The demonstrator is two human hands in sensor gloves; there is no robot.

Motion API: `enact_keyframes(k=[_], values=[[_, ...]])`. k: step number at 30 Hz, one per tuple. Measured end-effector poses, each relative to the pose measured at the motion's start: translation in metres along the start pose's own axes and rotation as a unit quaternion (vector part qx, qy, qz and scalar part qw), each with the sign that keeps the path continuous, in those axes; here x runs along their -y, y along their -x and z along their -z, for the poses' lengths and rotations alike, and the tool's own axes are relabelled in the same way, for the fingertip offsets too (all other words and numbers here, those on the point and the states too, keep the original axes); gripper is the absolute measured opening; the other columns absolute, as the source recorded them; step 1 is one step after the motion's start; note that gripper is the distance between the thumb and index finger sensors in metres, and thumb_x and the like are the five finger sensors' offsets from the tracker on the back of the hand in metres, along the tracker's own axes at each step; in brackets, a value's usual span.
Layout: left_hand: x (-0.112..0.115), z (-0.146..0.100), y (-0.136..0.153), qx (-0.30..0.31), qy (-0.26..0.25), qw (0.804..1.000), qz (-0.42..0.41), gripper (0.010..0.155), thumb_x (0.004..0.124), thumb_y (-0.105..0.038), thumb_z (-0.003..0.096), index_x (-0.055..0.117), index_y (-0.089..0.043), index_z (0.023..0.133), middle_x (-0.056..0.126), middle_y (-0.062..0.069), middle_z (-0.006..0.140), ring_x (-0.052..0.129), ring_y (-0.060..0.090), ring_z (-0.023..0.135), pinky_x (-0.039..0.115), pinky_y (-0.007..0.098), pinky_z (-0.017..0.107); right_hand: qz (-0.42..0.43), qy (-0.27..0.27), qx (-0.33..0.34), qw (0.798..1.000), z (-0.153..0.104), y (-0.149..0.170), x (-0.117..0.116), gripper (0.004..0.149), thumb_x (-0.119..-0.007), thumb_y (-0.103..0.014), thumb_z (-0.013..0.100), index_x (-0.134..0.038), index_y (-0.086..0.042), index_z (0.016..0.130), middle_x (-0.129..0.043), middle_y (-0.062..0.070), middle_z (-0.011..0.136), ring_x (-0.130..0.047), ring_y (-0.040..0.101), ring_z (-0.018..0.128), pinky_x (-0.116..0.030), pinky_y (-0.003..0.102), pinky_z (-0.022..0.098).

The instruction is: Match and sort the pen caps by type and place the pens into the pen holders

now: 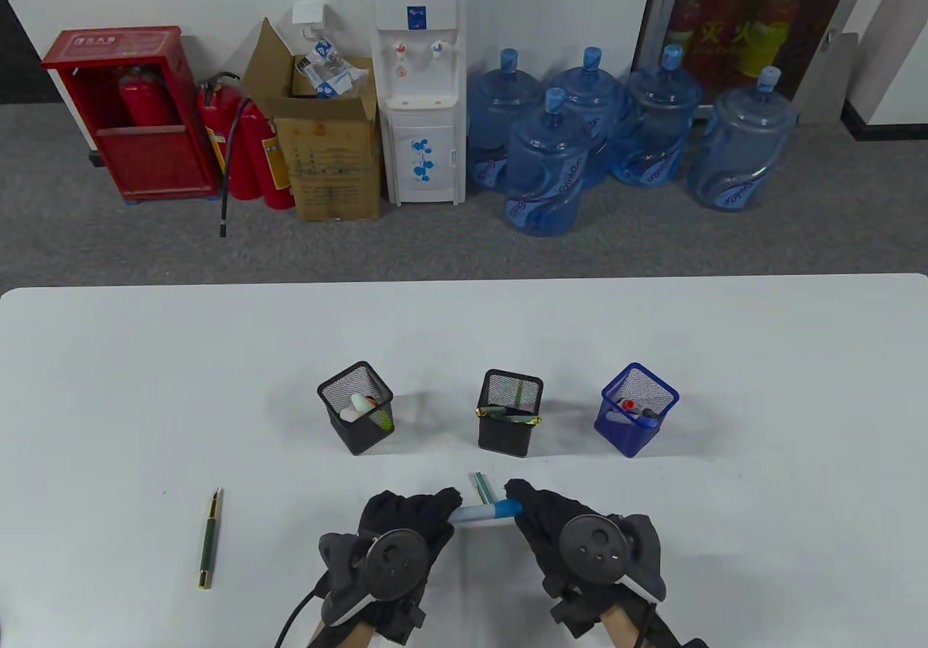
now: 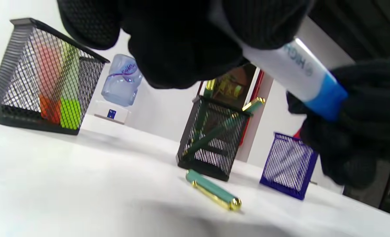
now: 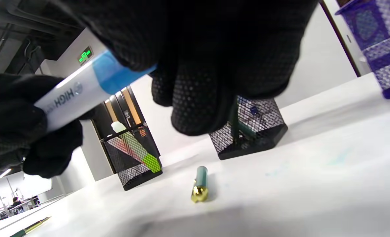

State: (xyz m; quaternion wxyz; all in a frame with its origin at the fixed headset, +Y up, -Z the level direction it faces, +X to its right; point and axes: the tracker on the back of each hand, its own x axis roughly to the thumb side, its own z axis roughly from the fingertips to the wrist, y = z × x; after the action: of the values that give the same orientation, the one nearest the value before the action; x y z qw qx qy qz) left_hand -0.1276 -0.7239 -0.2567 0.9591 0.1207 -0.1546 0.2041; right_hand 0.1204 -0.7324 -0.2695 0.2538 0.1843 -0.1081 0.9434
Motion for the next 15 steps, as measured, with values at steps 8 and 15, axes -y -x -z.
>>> enact_keyframes(k=[8,15], values=[[-0.066,0.018,0.015,-0.067,-0.069,0.993,0.075,0.052,0.076,-0.042,0.041,0.075,-0.039,0.093,0.093,-0.004,0.08,0.099,0.023,0.062,0.068,0.059,0.071,-0.032,0.015,-0.024,0.999,-0.004,0.02,0.002,0.057,-0.076,-0.038,0.042,-0.073,-0.017,0.094,-0.095,0.004,0.08,-0.106,0.015,0.06,-0.091,0.042,0.053],[-0.103,0.051,0.041,-0.189,-0.105,0.946,0.243,0.054,0.07,-0.038,0.0453,0.067,-0.045,0.099,0.084,-0.003,0.089,0.092,0.024,0.071,0.065,0.057,0.074,-0.042,0.01,-0.016,0.999,-0.004,0.02,0.001,0.056,-0.076,-0.039,0.042,-0.074,-0.018,0.094,-0.095,0.004,0.08,-0.106,0.015,0.06,-0.091,0.043,0.053]])
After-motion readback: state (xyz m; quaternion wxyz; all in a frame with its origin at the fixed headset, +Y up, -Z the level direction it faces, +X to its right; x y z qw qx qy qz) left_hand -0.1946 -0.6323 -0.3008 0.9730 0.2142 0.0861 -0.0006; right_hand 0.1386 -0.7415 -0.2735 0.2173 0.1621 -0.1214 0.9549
